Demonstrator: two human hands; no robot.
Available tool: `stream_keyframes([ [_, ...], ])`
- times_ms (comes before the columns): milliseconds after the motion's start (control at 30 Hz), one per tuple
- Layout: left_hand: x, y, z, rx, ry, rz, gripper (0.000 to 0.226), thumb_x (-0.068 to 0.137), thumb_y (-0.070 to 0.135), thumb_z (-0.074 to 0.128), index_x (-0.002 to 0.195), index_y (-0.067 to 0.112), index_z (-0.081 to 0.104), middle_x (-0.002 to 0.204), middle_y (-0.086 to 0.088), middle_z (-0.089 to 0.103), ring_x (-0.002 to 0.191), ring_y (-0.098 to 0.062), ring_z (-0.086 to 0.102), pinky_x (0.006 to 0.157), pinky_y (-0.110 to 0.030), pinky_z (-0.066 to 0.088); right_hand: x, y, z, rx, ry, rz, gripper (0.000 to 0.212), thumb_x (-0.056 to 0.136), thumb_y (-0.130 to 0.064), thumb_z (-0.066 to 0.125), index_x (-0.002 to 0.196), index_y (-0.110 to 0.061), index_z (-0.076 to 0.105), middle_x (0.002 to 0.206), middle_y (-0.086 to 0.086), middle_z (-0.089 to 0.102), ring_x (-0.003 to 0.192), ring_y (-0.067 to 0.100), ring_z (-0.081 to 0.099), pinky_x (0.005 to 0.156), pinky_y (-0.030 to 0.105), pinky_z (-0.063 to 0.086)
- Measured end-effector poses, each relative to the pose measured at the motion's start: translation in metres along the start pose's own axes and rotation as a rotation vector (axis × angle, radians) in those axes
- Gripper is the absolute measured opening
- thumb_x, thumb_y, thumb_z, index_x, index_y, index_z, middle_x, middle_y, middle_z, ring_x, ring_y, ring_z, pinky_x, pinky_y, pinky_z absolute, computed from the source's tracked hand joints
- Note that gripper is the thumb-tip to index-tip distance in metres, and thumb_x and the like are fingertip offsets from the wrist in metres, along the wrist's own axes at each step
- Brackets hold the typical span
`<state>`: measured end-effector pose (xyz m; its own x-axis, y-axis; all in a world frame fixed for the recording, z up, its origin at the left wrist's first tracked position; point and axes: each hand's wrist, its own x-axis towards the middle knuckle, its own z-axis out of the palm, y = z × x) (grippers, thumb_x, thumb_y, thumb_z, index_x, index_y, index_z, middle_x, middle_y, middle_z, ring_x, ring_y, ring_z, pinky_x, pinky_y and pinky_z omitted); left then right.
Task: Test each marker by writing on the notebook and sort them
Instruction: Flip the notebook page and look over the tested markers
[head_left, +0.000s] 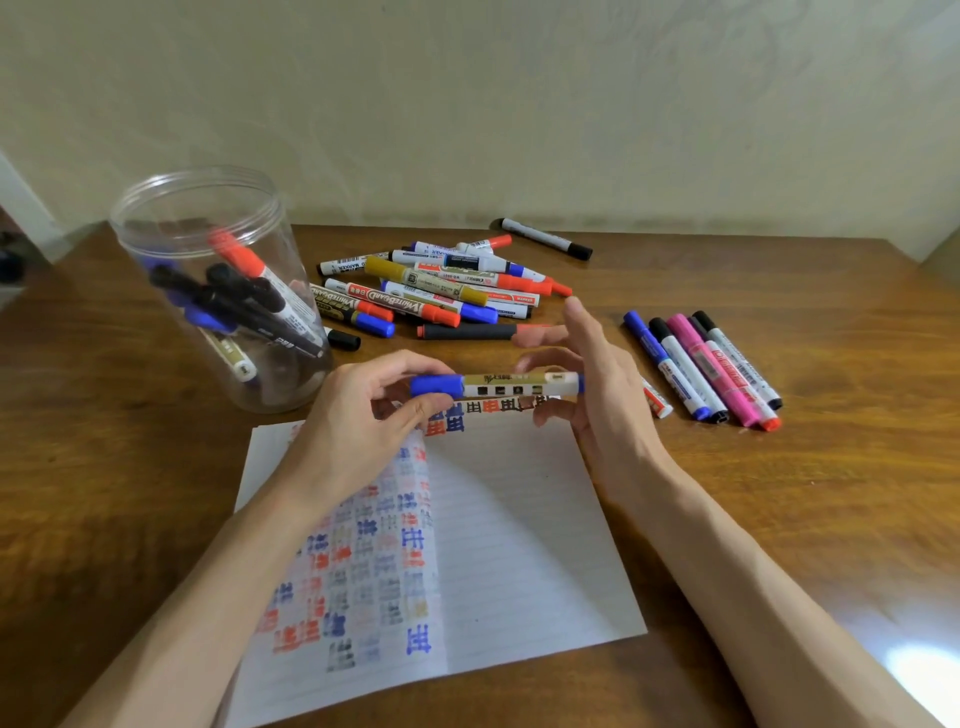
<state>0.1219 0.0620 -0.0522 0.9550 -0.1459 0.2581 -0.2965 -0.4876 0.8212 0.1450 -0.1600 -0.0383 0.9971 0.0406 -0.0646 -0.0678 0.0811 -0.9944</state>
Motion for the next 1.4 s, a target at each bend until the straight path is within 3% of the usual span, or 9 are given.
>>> stream_keyframes([
  [100, -0.003, 0.002, 0.002, 0.066, -0.025, 0.046, 0.030, 0.086, 0.034, 0.069, 0.116, 0.032, 0.072, 0.105, 0.022, 0.073, 0.103, 0.001, 0.068, 0.083, -0.018, 0.058, -0.003, 0.006, 0.006, -0.106, -0.009, -0.046, 0.056, 0.104, -0.057, 0.046, 0.097, -0.012, 0.078, 0.088, 0.011, 0.074, 0.074, 0.020, 0.069, 0.060, 0.031, 0.054],
  [267, -0.006, 0.011, 0.006, 0.076, -0.027, 0.078, 0.029, 0.081, 0.039, 0.065, 0.111, 0.039, 0.067, 0.098, 0.026, 0.070, 0.095, 0.005, 0.069, 0.078, -0.008, 0.053, -0.009, 0.010, 0.002, -0.355, -0.053, -0.226, 0.035, 0.099, -0.040, 0.070, 0.082, -0.011, 0.075, 0.066, 0.011, 0.069, 0.055, 0.013, 0.060, 0.066, 0.025, 0.048],
  [400, -0.005, 0.009, 0.010, 0.087, -0.019, 0.072, 0.026, 0.087, 0.023, 0.076, 0.109, 0.034, 0.070, 0.092, 0.019, 0.074, 0.084, 0.002, 0.072, 0.075, -0.013, 0.056, -0.013, 0.010, 0.001, -0.367, -0.070, -0.289, 0.027, 0.089, -0.038, 0.082, 0.078, -0.014, 0.074, 0.060, -0.008, 0.067, 0.049, 0.009, 0.057, 0.061, 0.020, 0.048],
  [567, -0.006, 0.009, 0.012, 0.091, -0.008, 0.074, 0.023, 0.088, 0.013, 0.078, 0.108, 0.023, 0.073, 0.089, 0.014, 0.076, 0.083, -0.001, 0.073, 0.077, -0.016, 0.057, -0.015, 0.014, 0.005, -0.360, -0.017, -0.326, 0.029, 0.085, -0.037, 0.086, 0.075, -0.013, 0.073, 0.059, -0.012, 0.067, 0.049, 0.006, 0.058, 0.056, 0.019, 0.048],
  [800, -0.007, 0.007, 0.011, 0.092, -0.044, 0.062, 0.025, 0.088, 0.018, 0.078, 0.109, 0.027, 0.072, 0.089, 0.014, 0.075, 0.084, -0.003, 0.074, 0.077, -0.024, 0.060, -0.012, 0.018, 0.003, -0.400, -0.037, -0.345, 0.030, 0.093, -0.035, 0.080, 0.068, -0.024, 0.067, 0.059, -0.017, 0.065, 0.060, 0.004, 0.062, 0.072, 0.019, 0.049],
  [934, -0.001, 0.011, -0.007, 0.027, -0.037, 0.015, 0.025, 0.084, 0.036, 0.071, 0.108, 0.035, 0.070, 0.097, 0.020, 0.074, 0.096, -0.003, 0.072, 0.083, -0.026, 0.060, -0.008, 0.011, 0.010, -0.368, -0.121, -0.387, 0.020, 0.096, -0.031, 0.076, 0.080, -0.018, 0.072, 0.067, -0.018, 0.069, 0.066, 0.003, 0.065, 0.072, 0.020, 0.050],
  [1067, 0.000, 0.013, -0.023, -0.177, 0.024, 0.022, 0.022, 0.088, 0.025, 0.074, 0.109, 0.018, 0.072, 0.103, 0.005, 0.076, 0.101, -0.017, 0.073, 0.085, -0.025, 0.058, -0.008, 0.008, 0.013, -0.330, -0.211, -0.373, 0.016, 0.092, -0.029, 0.080, 0.099, -0.017, 0.075, 0.088, -0.011, 0.076, 0.076, 0.005, 0.071, 0.069, 0.019, 0.053],
  [1267, 0.002, 0.028, -0.034, -0.457, 0.258, -0.004, 0.024, 0.089, 0.024, 0.071, 0.107, 0.009, 0.069, 0.096, 0.005, 0.074, 0.093, -0.008, 0.069, 0.086, -0.019, 0.051, -0.007, 0.018, 0.016, -0.287, -0.230, -0.277, 0.075, 0.084, -0.026, 0.087, 0.150, -0.026, 0.050, 0.114, 0.001, 0.071, 0.088, 0.017, 0.078, 0.076, 0.030, 0.063],
  [1400, 0.011, 0.046, -0.048, -0.444, 0.399, 0.071, 0.026, 0.091, 0.021, 0.071, 0.113, 0.009, 0.067, 0.103, 0.002, 0.077, 0.101, -0.013, 0.074, 0.087, -0.019, 0.053, -0.009, 0.022, 0.024, -0.418, -0.311, -0.242, 0.070, 0.087, -0.032, 0.085, 0.148, -0.029, 0.051, 0.114, -0.008, 0.065, 0.092, 0.012, 0.074, 0.076, 0.027, 0.060],
])
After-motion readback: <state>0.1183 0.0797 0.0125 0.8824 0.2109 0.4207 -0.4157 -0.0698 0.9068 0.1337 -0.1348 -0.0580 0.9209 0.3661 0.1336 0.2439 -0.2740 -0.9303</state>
